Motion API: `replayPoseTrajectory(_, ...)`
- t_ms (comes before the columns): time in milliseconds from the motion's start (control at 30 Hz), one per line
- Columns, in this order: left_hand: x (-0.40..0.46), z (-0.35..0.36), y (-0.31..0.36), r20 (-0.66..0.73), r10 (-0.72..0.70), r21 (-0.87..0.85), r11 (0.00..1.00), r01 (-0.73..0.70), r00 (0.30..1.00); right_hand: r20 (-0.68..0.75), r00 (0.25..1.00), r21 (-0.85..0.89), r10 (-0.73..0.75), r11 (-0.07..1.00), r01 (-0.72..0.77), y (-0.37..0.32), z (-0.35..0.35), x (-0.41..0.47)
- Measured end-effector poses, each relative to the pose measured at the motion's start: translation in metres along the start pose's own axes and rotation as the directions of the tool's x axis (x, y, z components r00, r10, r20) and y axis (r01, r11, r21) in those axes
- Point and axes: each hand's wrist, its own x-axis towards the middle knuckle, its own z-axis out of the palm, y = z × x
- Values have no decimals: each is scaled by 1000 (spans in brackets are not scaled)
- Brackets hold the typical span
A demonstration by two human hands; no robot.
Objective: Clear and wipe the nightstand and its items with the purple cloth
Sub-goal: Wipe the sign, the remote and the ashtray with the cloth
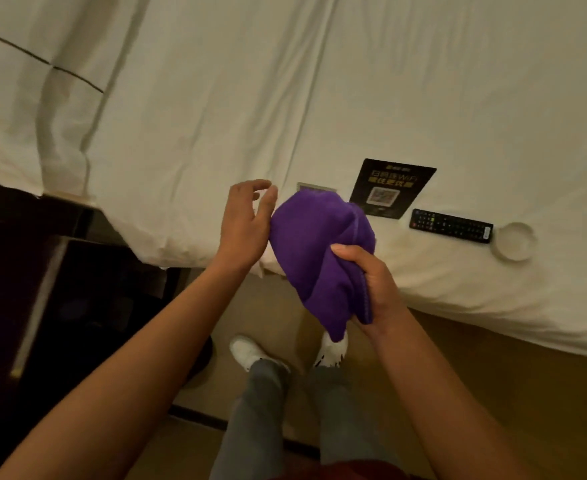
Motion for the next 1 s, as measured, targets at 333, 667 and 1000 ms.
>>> replayPoseTrajectory(333, 73, 72, -7, 256, 155, 523, 808, -272, 954, -150, 986, 147, -72, 985, 94, -41, -73, -6)
replayPoseTrajectory(667, 137, 120, -36, 702, 199, 627, 282, -726, 684, -295, 952, 195, -77, 971, 138, -11, -69, 4)
replayPoseTrajectory(1000, 109, 49, -9, 470, -14, -130, 988, 85, 883, -376, 859, 89, -346, 910, 406, -31, -23, 16)
